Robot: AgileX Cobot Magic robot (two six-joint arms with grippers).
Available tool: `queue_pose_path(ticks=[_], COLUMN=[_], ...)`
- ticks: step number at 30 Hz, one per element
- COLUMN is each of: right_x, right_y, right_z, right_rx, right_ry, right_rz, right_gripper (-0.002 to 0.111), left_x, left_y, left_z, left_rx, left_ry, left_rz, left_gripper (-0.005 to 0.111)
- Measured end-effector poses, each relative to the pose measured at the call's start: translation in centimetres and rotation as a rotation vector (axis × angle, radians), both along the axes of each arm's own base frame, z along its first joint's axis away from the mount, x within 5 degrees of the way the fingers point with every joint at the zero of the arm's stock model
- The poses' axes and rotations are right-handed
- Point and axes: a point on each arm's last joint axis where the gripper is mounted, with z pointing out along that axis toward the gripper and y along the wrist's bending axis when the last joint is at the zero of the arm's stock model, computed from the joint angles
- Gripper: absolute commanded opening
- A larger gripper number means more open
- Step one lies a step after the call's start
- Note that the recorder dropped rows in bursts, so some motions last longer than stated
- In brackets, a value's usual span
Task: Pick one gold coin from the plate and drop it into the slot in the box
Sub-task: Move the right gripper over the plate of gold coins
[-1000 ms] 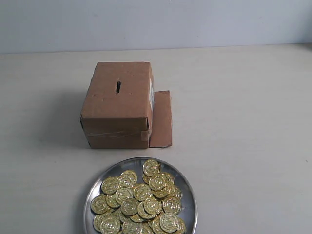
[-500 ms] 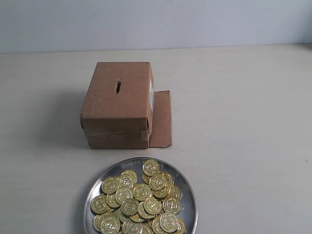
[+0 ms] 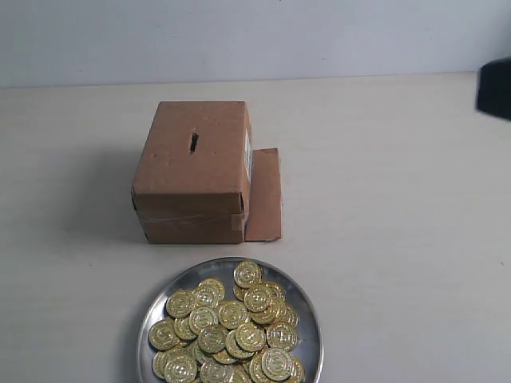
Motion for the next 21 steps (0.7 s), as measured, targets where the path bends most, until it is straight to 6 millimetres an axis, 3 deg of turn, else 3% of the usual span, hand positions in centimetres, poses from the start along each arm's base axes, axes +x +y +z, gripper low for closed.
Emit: queue_pose_path(ticks=[10, 21], right_x=[6.0, 8.3], right_y=[2.5, 6.9], right_z=[-4.2, -9.5], right_rx=[-0.151, -0.377], right_ry=[0.356, 0.473], right_rz=[0.155, 0.345], right_gripper=[0.000, 0.000], left_x=[0.2, 0.3], left_y=[0.2, 0.3], left_z=[-0.8, -1.3], left_rx=[-0.002, 0.003], left_ry=[0.087, 0.147], left_rz=[0.022, 0.039], left_gripper=[0.000, 0.000])
